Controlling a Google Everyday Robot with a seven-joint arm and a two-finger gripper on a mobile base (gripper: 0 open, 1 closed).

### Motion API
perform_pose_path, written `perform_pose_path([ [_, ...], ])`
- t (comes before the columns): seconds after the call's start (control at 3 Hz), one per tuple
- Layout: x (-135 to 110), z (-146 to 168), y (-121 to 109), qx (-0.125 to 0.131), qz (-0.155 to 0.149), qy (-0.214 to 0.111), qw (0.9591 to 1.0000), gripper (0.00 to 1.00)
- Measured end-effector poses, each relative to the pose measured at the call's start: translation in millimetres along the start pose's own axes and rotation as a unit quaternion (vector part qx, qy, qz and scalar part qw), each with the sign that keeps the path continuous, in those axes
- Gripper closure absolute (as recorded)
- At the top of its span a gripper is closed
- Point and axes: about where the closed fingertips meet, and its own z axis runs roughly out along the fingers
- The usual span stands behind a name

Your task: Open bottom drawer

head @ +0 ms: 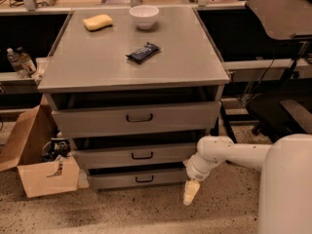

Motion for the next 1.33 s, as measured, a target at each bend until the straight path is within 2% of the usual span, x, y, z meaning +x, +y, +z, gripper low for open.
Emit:
perform_pose_path([
  [0.33,11,28,-8,-0.001,-0.005,0.018,0.9998,0.0],
  [0.67,33,70,-27,0.013,-0.02,0.043,0.9988,0.0],
  [1.0,59,124,-52,0.054,-0.055,0.075,0.9942,0.0],
  [1.33,68,145,-72,0.083,-0.077,0.076,0.9907,0.0],
])
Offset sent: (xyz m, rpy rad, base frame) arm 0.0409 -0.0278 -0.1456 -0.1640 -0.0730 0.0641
